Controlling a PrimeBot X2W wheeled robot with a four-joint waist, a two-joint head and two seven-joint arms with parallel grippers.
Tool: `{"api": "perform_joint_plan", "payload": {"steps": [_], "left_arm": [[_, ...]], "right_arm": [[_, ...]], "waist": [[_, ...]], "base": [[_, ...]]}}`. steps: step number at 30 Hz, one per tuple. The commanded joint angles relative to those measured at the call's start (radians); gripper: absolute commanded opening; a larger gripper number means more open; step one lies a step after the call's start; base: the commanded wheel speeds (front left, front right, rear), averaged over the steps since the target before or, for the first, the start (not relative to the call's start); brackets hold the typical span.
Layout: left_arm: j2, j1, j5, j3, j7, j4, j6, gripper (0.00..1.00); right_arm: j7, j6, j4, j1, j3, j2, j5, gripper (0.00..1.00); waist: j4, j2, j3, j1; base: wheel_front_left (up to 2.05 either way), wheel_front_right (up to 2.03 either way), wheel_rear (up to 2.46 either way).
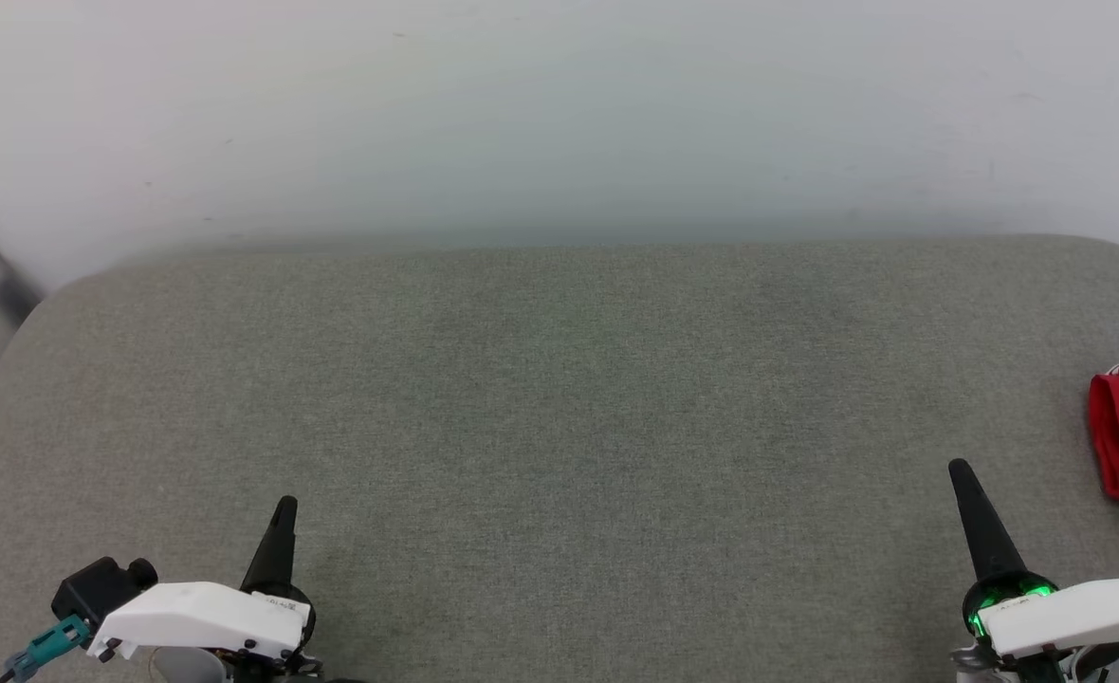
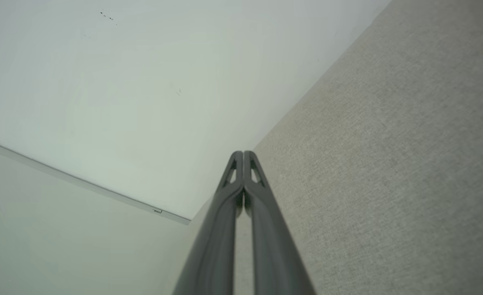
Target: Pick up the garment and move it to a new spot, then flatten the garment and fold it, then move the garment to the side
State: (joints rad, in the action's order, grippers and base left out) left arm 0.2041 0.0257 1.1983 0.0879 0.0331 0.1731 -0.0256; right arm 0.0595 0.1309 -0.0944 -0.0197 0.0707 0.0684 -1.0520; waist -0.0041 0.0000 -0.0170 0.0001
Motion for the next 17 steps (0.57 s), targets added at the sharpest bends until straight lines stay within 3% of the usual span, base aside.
{"api": "perform_joint_plan", "payload": {"steps": [1, 17], "left_arm": [[-0.004, 0.025, 0.022, -0.015, -0.006, -0.002, 0.012, 0.0], [-0.046, 0.045, 0.145, -0.068, -0.046, 0.02, 0.057, 0.0]], "right_arm": [[0.001, 0.0, 0.002, 0.032, 0.002, 0.007, -0.031, 0.0], [0.011, 0.0, -0.045, 0.061, 0.008, 0.005, -0.199, 0.0]], "waist": [[0.0, 0.0, 0.0, -0.0001], [0.001, 0.0, 0.005, -0.0001]], "base": [[0.0, 0.0, 0.0], [0.0, 0.0, 0.0]]}}
